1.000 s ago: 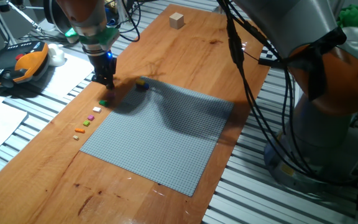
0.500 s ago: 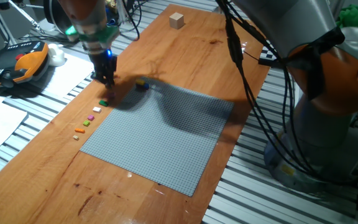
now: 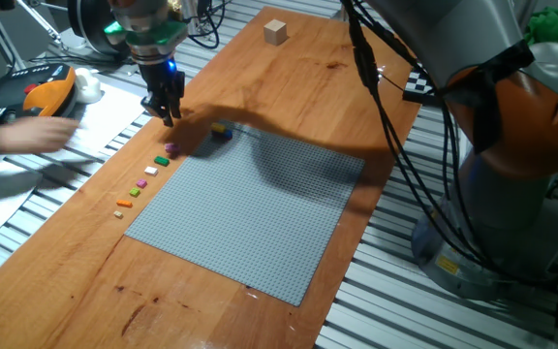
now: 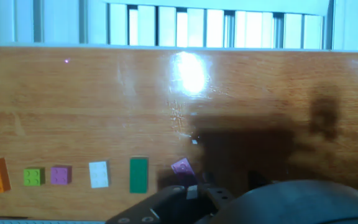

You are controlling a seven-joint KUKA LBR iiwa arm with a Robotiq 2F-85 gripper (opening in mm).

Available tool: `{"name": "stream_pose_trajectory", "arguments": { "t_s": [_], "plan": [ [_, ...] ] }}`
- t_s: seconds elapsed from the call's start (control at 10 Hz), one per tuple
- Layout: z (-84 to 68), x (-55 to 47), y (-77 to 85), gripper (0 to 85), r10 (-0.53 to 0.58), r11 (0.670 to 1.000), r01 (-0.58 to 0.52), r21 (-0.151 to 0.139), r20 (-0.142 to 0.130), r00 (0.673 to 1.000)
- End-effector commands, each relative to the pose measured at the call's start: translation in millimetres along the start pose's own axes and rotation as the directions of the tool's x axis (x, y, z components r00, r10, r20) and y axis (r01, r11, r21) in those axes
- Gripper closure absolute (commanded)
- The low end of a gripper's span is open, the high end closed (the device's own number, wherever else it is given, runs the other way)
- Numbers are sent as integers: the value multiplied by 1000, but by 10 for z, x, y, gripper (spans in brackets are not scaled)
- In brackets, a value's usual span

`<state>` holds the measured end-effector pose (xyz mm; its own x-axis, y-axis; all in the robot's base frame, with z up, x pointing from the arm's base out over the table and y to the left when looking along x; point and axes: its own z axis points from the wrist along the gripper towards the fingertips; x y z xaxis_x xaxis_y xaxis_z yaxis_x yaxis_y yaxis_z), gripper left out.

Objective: Stack small Lego blocks randomly, one at a time

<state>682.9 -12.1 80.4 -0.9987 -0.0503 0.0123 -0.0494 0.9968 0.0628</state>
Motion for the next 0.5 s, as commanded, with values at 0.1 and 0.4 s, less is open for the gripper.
{"name": "stream_pose_trajectory", "arguments": {
  "t_s": [0.1, 0.4],
  "plan": [
    [-39, 16, -17, 510, -24, 999, 24, 29, 1, 1000],
    [-126, 62, -80, 510, -45, 997, 48, 57, -60, 997]
  ]
}}
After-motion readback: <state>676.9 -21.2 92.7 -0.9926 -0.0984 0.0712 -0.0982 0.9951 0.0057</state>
